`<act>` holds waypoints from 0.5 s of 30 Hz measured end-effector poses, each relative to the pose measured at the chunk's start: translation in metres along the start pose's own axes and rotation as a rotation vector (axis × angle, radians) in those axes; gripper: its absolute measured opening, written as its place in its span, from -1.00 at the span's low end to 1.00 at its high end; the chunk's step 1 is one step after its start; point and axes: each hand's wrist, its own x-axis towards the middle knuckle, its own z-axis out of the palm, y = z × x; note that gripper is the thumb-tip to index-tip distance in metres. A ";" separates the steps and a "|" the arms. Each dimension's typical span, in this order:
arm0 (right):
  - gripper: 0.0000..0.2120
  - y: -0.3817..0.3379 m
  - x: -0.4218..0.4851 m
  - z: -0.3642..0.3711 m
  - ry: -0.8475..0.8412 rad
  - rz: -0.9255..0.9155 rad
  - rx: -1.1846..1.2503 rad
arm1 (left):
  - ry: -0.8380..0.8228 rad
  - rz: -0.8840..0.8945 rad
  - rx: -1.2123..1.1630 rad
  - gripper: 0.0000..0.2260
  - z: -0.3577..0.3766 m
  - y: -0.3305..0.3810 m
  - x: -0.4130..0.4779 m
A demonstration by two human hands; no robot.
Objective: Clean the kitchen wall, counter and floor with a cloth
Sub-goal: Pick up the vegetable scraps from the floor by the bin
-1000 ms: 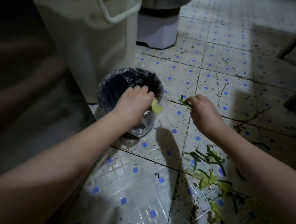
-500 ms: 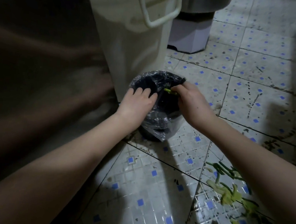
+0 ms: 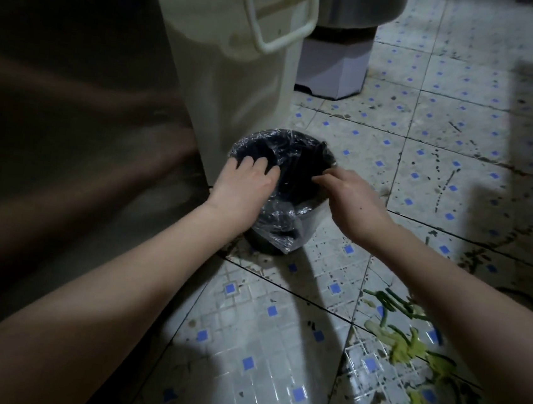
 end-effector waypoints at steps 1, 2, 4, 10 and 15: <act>-0.53 0.003 -0.005 -0.002 -0.003 0.007 -0.013 | 0.009 0.009 -0.012 -0.38 -0.002 0.005 0.002; -0.52 0.007 -0.011 -0.004 -0.010 0.016 -0.027 | 0.020 0.019 -0.022 -0.40 -0.004 0.010 0.004; -0.49 0.016 -0.023 -0.009 -0.027 0.041 -0.044 | 0.050 0.040 -0.029 -0.45 -0.008 0.021 0.008; -0.53 0.046 -0.067 -0.016 -0.072 0.151 -0.064 | 0.132 0.137 -0.031 -0.53 -0.022 0.059 0.020; -0.56 0.071 -0.103 -0.016 -0.099 0.256 -0.067 | 0.153 0.210 -0.059 -0.69 -0.025 0.096 0.026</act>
